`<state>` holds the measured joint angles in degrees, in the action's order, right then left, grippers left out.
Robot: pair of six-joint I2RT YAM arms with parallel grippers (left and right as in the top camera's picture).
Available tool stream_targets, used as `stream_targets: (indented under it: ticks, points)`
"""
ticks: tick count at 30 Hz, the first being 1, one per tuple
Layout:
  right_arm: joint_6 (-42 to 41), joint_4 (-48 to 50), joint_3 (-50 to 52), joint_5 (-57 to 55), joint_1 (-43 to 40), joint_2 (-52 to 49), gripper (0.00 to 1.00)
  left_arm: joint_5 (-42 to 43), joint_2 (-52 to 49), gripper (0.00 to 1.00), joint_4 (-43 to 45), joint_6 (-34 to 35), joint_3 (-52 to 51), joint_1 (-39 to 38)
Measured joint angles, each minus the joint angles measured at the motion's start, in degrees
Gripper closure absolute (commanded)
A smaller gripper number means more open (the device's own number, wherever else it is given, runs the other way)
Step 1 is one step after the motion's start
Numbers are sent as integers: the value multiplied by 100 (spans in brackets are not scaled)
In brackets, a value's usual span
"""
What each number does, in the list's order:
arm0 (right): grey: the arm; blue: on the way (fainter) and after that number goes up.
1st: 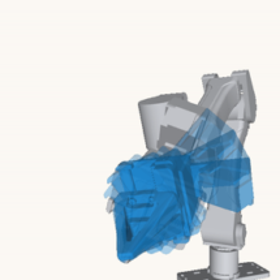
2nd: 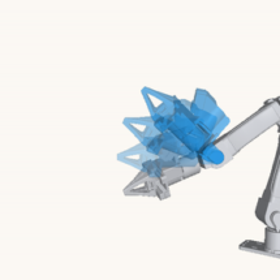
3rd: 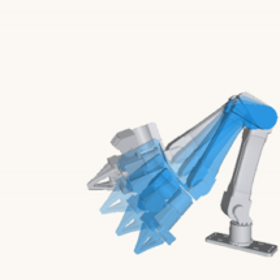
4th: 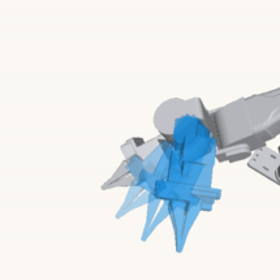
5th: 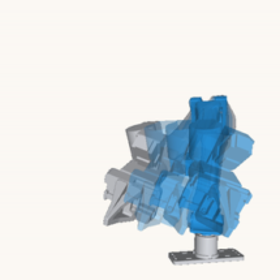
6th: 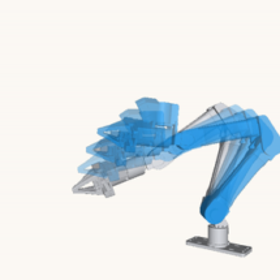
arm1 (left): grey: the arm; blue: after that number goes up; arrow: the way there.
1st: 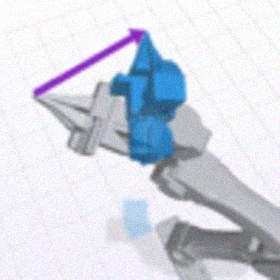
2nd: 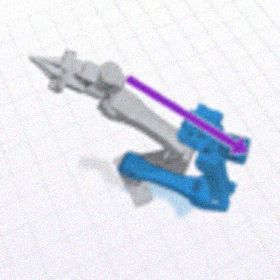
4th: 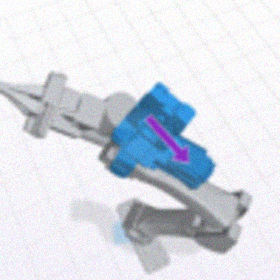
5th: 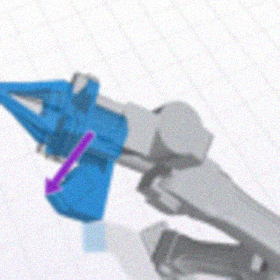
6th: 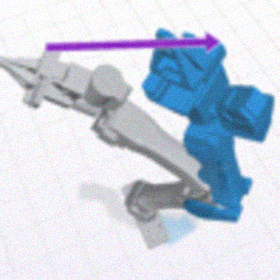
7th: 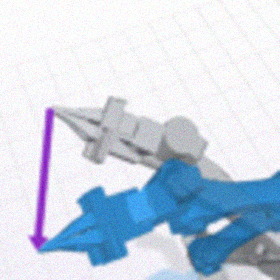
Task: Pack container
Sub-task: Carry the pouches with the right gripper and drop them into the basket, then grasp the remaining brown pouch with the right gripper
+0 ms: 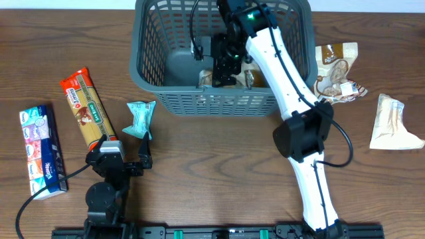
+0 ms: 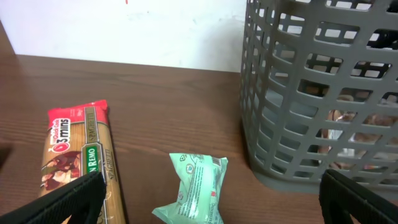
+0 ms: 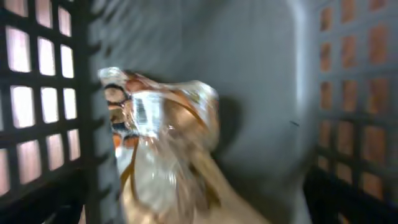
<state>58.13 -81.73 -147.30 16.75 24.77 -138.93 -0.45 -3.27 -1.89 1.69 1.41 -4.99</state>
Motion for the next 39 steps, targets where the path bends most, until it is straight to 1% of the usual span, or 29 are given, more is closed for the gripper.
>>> stream_targets:
  ticks: [2,5,8,10,13,15,18,21,26,32,35,39]
  points:
    - [-107,-4,4,-20,-22,260,2,0,0,1,0,2,0,0]
    - [-310,122,9,-68,-133,942,1,0,0,1,-2,2,0,0]
    - [-804,492,7,-197,-479,1849,1,0,0,1,-2,2,0,0]
    - [-1318,769,-13,-376,-951,2500,1,0,0,1,-2,2,2,0]
    - [-2306,1165,-94,-686,-1884,3220,1,0,0,1,-2,2,0,0]
    - [-3001,1241,-144,-841,-2579,3517,1,0,0,1,-2,2,2,0]
    - [-3853,1064,-199,-984,-3423,3628,1,0,0,1,-2,2,0,0]
    - [-4339,813,-203,-1043,-3958,3327,1,0,0,1,-2,2,0,0]
    - [-4531,507,-170,-1069,-4378,2144,1,0,0,1,-2,2,0,0]
    - [-4345,162,-98,-1062,-4439,673,1,0,0,2,-2,2,2,0]
    - [-4199,68,-70,-1062,-4409,122,1,0,0,1,-2,2,2,0]
    - [-3952,-81,-70,-1062,-4341,-332,1,0,0,2,-2,2,0,0]
